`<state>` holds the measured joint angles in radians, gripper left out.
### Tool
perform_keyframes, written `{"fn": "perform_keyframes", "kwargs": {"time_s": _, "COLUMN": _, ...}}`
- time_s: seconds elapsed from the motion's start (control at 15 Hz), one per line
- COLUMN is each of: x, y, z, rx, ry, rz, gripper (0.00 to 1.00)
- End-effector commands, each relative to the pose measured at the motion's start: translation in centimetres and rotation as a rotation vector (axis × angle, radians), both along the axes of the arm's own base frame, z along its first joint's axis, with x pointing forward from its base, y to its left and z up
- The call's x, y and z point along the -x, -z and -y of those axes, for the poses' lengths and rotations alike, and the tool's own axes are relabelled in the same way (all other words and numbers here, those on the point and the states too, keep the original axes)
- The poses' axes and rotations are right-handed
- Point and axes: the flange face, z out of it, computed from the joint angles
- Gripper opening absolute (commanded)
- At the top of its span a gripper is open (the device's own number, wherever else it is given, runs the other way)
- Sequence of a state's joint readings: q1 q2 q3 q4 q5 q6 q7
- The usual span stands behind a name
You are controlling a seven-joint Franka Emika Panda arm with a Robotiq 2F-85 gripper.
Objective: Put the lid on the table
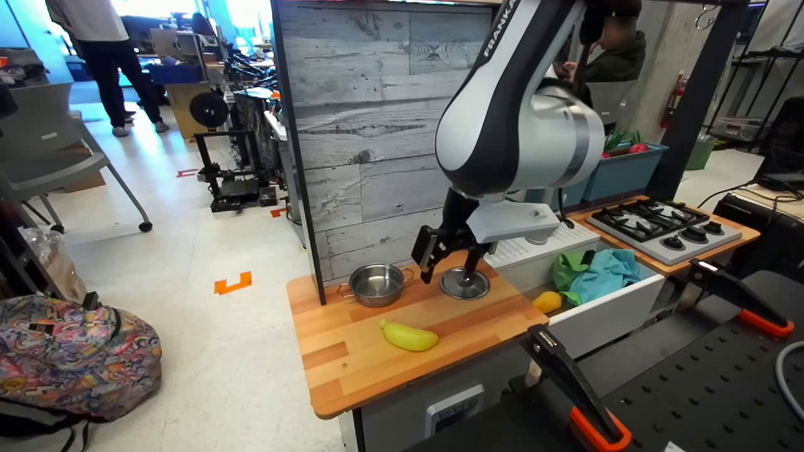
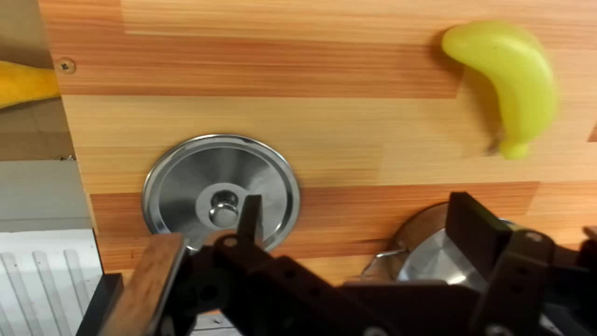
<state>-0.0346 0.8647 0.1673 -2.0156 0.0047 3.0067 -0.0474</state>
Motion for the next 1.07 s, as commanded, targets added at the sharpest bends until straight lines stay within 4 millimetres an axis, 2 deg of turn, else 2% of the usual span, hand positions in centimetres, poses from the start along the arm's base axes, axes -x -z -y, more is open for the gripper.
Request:
{"fn": "perform_keyframes", "kwargs": {"time_s": 0.0, "x": 0.8, "y": -0.9, "z": -0.7, "rx": -0.004, "ry": -0.013, "rz": 0.008, "gripper": 1.00}}
{"fn": "perform_keyframes", "kwargs": {"time_s": 0.13, "x": 2.1, "y": -2.4, "z": -1.5, "rx": -0.008, "ry": -0.032, "rz": 0.012, "gripper": 1.00}}
{"fn": "perform_keyframes", "kwargs": {"time_s": 0.27, "x": 2.6, "y": -2.9, "z": -1.5, "rx": -0.006, "ry": -0.036, "rz": 0.012, "gripper": 1.00}}
{"fn": "perform_keyframes", "kwargs": {"time_s": 1.0, "x": 2.8, "y": -2.9, "z": -1.5, "rx": -0.005, "ry": -0.039, "rz": 0.009, "gripper": 1.00}}
